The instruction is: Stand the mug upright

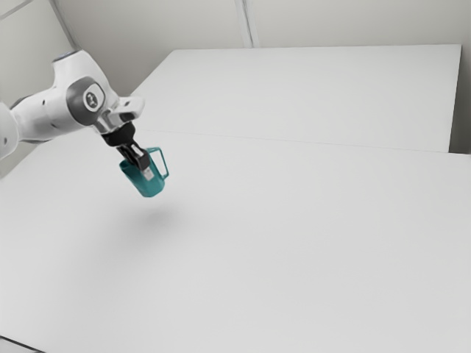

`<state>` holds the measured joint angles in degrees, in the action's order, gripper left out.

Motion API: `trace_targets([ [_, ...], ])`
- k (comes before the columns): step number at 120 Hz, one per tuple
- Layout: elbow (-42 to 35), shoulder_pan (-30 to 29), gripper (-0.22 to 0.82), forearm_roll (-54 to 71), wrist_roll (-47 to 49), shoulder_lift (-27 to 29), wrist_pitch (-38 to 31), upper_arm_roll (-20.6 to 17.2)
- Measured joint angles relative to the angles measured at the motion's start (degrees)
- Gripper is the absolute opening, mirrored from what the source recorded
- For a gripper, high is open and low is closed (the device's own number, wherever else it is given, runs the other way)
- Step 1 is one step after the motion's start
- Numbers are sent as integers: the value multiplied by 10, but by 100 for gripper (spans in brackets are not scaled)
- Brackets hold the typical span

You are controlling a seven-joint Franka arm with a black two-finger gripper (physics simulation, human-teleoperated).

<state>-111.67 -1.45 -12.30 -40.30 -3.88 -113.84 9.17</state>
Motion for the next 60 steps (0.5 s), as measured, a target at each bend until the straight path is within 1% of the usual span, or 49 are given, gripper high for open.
trace_targets([
  [12,-24,5,-17,23,39,11,-30,-21],
  [41,-93,38,-17,57,125,35,-81,-41],
  [60,-115,53,-17,85,175,36,-103,-57],
])
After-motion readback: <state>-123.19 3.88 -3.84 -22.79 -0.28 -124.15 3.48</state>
